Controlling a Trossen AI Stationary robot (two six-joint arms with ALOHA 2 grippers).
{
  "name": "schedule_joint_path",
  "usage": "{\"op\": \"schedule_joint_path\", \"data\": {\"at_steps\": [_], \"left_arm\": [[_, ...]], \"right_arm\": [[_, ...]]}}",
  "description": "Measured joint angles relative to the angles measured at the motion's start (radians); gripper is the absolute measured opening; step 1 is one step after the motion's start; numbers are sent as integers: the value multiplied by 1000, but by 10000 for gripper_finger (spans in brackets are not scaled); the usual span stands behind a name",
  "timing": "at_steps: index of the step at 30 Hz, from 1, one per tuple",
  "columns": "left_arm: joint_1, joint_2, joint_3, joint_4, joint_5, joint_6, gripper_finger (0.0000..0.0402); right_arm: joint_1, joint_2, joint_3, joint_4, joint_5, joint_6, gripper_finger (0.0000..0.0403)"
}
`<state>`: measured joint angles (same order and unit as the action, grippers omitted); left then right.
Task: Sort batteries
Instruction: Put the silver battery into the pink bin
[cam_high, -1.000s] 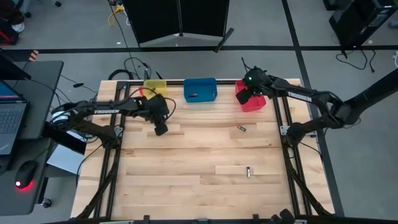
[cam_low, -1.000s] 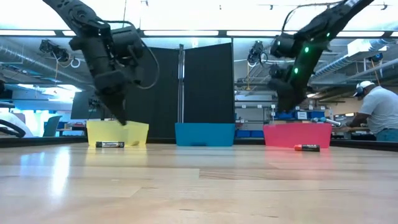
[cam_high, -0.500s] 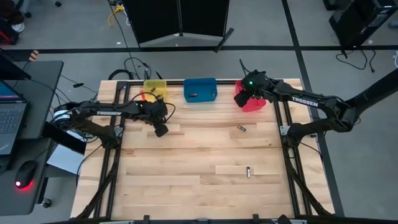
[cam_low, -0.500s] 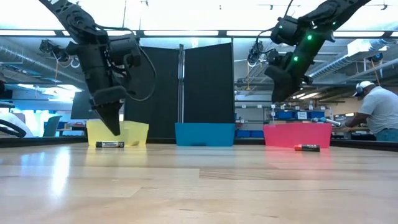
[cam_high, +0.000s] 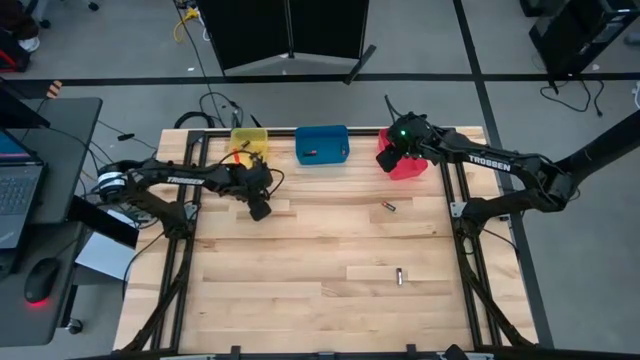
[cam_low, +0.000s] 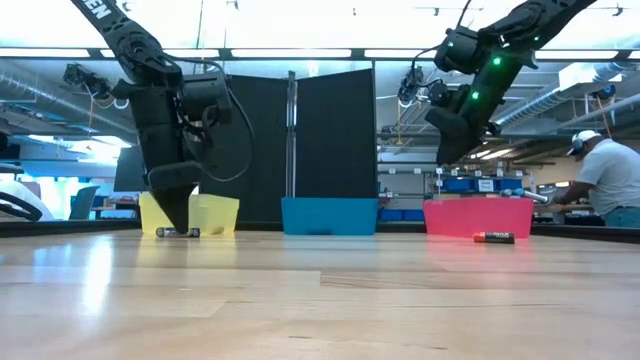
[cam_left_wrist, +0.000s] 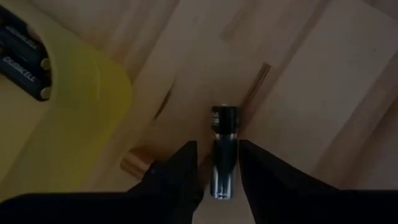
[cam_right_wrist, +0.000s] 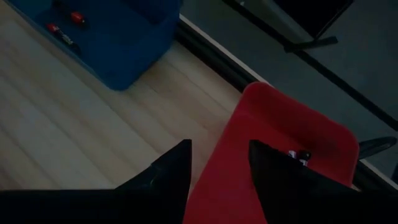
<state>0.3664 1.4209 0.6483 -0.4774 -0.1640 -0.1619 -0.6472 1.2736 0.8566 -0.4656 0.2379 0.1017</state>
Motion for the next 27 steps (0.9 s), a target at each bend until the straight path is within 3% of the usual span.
{"op": "schedule_joint_path", "data": {"at_steps": [12, 18, 22, 27], "left_arm": [[-7, 43, 4, 14, 108, -6, 113], [-34, 73, 6, 17, 103, -2, 73], [-48, 32, -1, 58, 115, 24, 46], [-52, -6, -24, 319, 288, 29, 46]], "right_arm": [[15, 0, 0, -6, -4, -5, 164], [52, 0, 0, -17, -7, -19, 163], [72, 0, -9, -12, -112, -77, 154], [80, 0, -114, 180, -313, -80, 142]]}}
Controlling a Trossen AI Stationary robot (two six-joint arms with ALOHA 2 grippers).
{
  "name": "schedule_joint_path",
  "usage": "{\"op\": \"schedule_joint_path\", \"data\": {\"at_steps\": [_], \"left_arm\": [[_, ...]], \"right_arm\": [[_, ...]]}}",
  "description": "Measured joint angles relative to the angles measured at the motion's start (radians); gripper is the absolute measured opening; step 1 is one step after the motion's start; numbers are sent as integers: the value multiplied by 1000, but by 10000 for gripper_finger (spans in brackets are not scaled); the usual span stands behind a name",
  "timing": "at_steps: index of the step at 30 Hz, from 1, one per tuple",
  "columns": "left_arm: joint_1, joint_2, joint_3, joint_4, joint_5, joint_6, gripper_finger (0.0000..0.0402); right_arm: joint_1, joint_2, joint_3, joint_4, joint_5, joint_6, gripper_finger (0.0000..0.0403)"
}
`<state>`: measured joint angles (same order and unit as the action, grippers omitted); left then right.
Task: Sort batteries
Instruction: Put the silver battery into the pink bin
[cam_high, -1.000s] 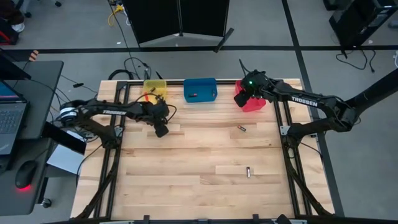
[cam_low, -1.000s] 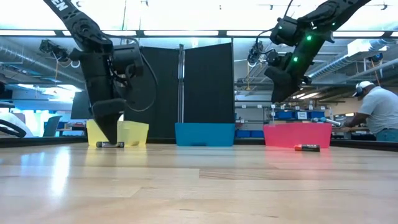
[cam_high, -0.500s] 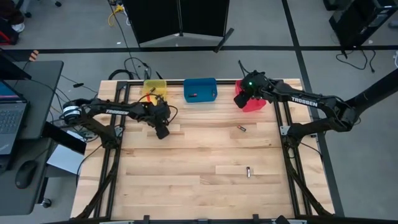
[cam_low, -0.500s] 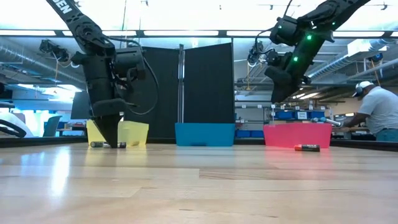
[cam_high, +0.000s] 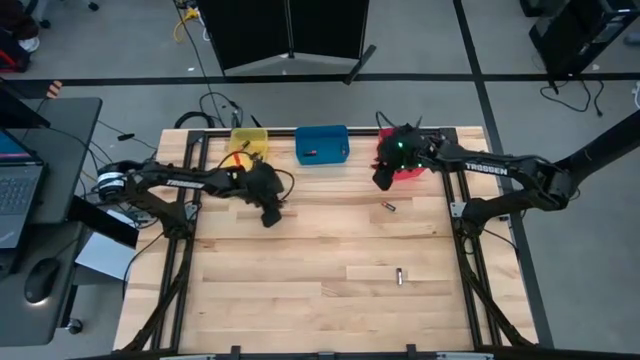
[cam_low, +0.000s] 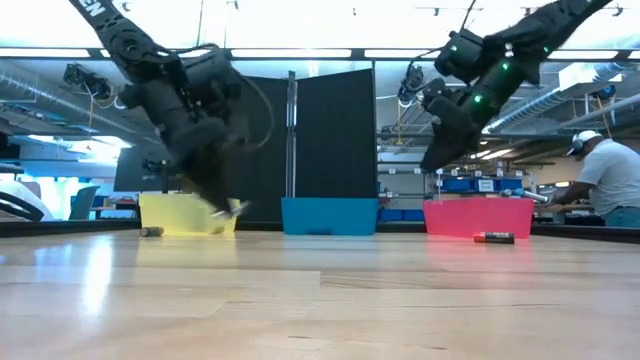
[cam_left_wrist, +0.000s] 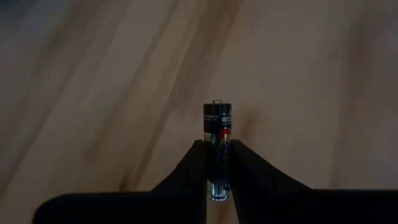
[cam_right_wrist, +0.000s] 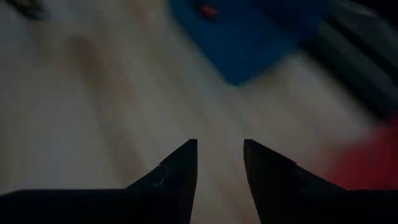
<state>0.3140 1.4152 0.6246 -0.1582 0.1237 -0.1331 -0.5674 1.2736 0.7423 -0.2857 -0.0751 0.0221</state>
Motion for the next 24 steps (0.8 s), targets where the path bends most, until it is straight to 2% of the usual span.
{"op": "schedule_joint_path", "data": {"at_steps": [3, 6, 9, 12, 16, 24], "left_arm": [[0, -1, -53, 275, 90, -10, 46], [0, -1, -113, 585, 118, -11, 46], [2, 4, -147, 847, 156, -10, 46], [5, 21, -149, 1017, 207, 2, 46], [20, 69, -105, 1119, 258, 23, 46], [23, 197, 85, 1169, 346, 85, 46]], "right_arm": [[26, 0, -103, 209, -115, 28, 135], [64, 0, -203, 459, -179, 92, 134], [111, 1, -288, 735, -187, 171, 136], [161, 1, -340, 967, -152, 218, 138], [223, 1, -347, 1105, -103, 216, 144], [298, 1, -265, 1131, -74, 178, 168]]}}
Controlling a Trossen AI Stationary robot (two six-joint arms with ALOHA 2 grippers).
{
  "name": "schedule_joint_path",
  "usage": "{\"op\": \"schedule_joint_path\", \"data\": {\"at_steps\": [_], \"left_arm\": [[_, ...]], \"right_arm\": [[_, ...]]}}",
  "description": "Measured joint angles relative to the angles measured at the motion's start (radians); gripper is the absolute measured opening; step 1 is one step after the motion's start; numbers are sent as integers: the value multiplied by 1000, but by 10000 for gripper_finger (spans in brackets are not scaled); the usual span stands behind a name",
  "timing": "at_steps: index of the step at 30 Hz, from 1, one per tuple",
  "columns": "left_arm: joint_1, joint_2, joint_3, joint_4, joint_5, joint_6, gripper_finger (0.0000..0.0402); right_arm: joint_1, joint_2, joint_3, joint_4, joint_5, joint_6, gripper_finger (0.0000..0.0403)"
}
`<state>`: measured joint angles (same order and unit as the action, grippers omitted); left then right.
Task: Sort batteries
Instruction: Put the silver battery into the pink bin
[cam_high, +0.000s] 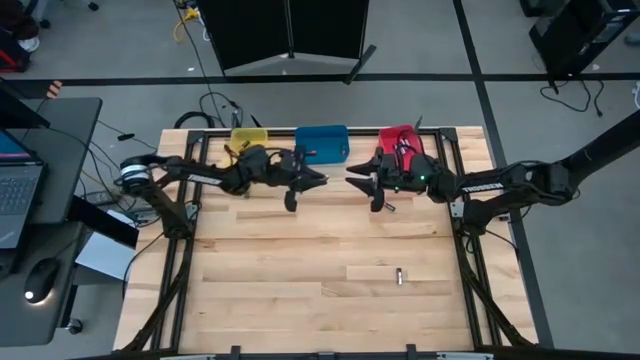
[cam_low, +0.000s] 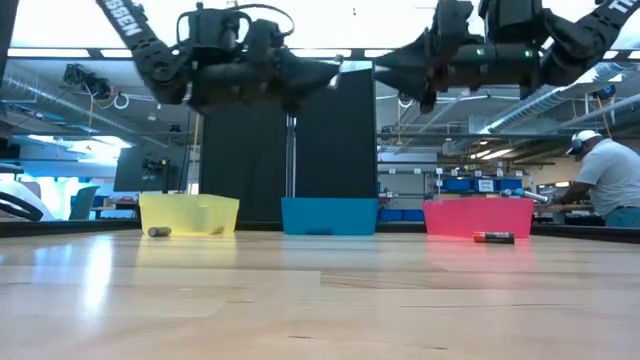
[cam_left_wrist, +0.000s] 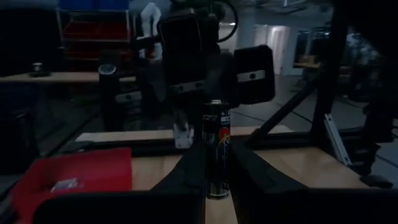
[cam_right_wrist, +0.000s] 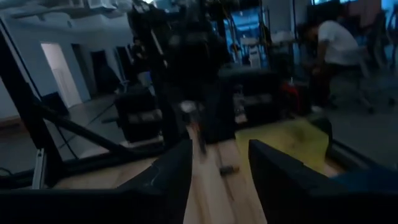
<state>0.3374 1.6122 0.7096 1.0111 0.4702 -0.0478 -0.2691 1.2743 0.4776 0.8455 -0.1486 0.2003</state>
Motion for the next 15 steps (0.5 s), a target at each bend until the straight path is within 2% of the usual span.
{"op": "schedule_joint_path", "data": {"at_steps": [7, 15], "left_arm": [[17, 120, 145, -2, 85, -31, 46], [16, 208, 262, -1, 149, -59, 46]], "right_arm": [[25, 0, 27, 8, 2, -45, 188], [25, 0, 27, 8, 2, -65, 185]]}}
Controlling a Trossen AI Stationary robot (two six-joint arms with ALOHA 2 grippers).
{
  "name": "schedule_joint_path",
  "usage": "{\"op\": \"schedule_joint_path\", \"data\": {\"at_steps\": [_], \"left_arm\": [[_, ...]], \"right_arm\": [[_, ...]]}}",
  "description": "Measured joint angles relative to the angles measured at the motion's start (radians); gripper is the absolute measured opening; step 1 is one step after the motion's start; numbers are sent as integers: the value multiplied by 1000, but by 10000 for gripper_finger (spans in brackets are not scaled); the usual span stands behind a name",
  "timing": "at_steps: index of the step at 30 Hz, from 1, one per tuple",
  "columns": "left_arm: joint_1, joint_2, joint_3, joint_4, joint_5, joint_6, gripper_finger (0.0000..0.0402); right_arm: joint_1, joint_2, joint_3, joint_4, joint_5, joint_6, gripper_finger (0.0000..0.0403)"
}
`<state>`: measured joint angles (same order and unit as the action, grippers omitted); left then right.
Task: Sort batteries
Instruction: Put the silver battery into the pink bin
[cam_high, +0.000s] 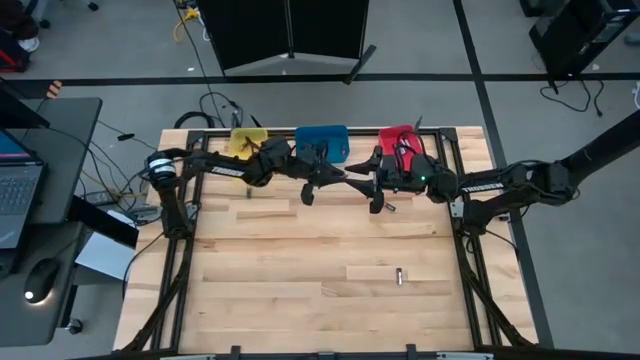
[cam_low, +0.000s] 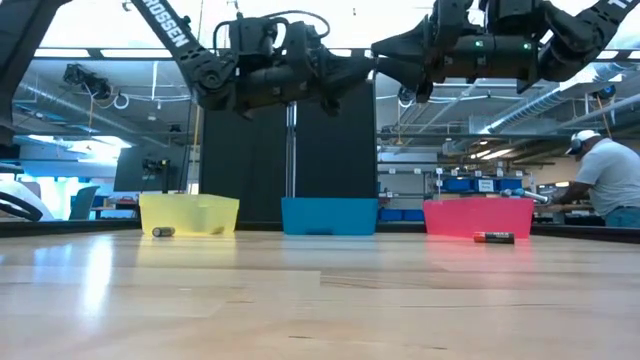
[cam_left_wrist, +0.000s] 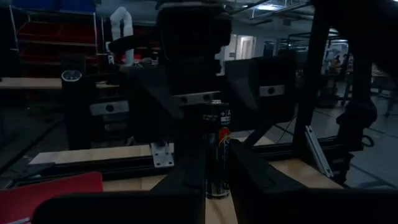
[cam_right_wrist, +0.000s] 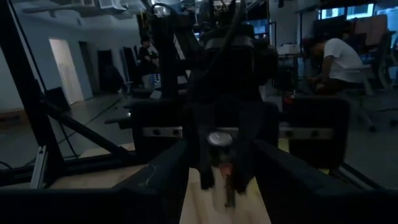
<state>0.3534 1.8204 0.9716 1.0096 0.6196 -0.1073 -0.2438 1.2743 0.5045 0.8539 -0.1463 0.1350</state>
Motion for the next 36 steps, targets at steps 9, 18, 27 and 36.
{"op": "schedule_joint_path", "data": {"at_steps": [9, 18, 27, 36], "left_arm": [[0, 54, 60, -4, 4, -22, 46], [0, 54, 64, 26, 14, -29, 46], [0, 52, 65, -3, 3, -29, 107], [34, 38, 65, -135, -58, 77, 180]], "right_arm": [[3, 0, 0, 24, 1, -25, 122], [6, -1, 2, 28, 19, -61, 64], [5, 0, 3, 37, 22, -79, 64], [-45, -17, 132, -116, 23, -144, 64]]}}
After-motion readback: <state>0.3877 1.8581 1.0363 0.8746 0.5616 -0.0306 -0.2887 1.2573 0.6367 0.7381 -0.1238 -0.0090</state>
